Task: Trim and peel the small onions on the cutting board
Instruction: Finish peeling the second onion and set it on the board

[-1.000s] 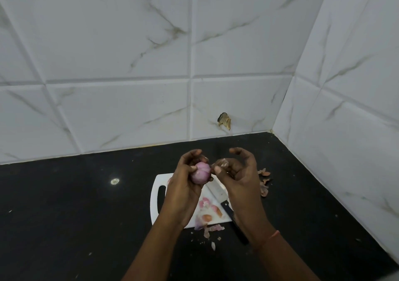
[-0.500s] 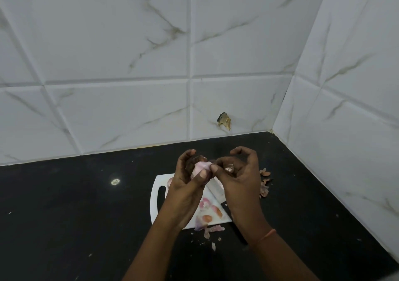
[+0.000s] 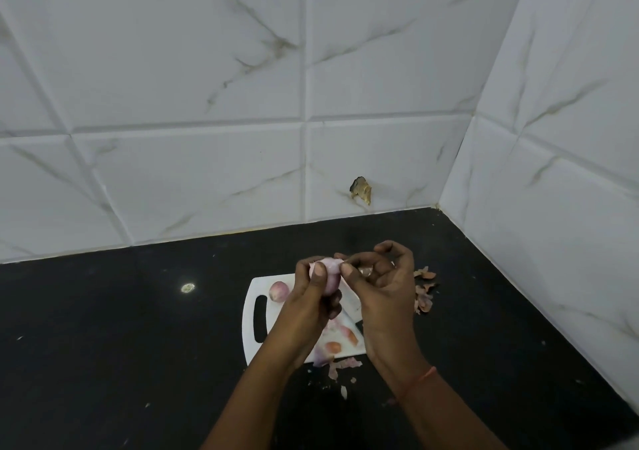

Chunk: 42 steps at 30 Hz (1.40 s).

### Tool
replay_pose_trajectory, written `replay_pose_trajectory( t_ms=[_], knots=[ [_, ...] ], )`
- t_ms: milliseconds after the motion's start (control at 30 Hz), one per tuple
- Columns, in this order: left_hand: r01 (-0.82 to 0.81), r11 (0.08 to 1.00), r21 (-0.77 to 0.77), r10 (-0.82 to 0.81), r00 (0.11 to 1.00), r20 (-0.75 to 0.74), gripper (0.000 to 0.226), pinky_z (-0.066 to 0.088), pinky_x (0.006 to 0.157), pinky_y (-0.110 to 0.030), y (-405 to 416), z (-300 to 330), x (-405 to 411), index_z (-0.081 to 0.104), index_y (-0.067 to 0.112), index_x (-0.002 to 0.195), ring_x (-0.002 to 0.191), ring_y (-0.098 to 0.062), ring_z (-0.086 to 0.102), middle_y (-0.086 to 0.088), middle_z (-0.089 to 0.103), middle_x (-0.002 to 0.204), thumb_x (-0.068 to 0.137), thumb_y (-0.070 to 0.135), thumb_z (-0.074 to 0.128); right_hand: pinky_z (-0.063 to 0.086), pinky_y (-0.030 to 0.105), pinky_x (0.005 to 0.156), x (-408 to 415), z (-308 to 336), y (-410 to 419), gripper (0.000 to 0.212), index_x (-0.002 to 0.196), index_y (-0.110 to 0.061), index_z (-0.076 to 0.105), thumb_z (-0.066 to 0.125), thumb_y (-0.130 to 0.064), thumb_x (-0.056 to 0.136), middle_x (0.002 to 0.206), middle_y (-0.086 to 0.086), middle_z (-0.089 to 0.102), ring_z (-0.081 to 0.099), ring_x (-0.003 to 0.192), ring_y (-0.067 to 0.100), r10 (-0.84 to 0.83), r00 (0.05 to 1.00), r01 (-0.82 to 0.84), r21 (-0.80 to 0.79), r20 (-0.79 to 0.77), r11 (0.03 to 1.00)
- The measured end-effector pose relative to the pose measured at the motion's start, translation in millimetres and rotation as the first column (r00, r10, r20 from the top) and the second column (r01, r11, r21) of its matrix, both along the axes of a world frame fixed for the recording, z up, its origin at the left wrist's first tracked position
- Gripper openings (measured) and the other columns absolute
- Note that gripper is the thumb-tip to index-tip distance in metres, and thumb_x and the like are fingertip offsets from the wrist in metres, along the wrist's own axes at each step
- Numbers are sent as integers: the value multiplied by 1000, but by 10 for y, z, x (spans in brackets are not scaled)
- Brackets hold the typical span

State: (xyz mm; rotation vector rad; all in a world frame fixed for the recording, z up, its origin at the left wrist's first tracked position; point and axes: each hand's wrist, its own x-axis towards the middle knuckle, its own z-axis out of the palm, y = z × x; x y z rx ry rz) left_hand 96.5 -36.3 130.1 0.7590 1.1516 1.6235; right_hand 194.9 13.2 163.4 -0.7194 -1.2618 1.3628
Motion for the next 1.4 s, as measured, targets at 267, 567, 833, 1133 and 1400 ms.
replay_pose_trajectory(
  t_ms=[267, 567, 833, 1133, 1400],
  knots=[
    [-63, 996, 66, 76, 975, -209, 46, 56, 81, -29, -33, -2, -162, 59, 27, 126, 105, -15, 67, 7, 66, 126, 84, 28, 78, 58, 45, 86, -19, -10, 28, 47, 116, -8, 48, 70, 10, 79, 102, 23, 68, 71, 95, 31, -33, 970, -51, -332, -243, 942],
    [-62, 995, 74, 87, 902, -423, 47, 55, 90, -27, -56, 26, -282, 62, 22, 120, 110, -10, 63, 15, 66, 115, 80, 2, 78, 60, 34, 77, -15, 22, 63, 35, 108, -14, 53, 64, 7, 83, 98, 15, 66, 70, 90, 22, -80, 963, -46, -449, -259, 893],
    [-77, 990, 122, 119, 914, -388, 43, 55, 87, -24, -44, -1, -223, 60, 16, 117, 109, -12, 64, 8, 66, 115, 82, -5, 75, 60, 32, 58, -21, 57, 108, 34, 107, -8, 52, 52, 18, 86, 69, 12, 70, 73, 66, 18, -118, 847, -285, -630, -518, 722],
    [-79, 990, 118, 107, 962, -250, 48, 56, 88, -36, -41, -16, -218, 61, 29, 101, 112, -22, 65, -1, 66, 117, 70, -7, 70, 60, 46, 71, 4, 118, 160, 20, 86, 3, 57, 42, 16, 93, 76, 25, 69, 67, 88, 34, -166, 786, -429, -719, -595, 547],
    [7, 995, 102, -31, 971, 236, 45, 59, 83, -37, -51, 23, -247, 59, 9, 115, 107, -34, 69, -16, 66, 127, 83, -19, 45, 59, 44, 83, 213, -190, 482, 15, 102, -6, 69, 62, -1, 90, 107, 15, 71, 70, 91, 29, -279, 960, 235, -440, -37, 867]
  ],
)
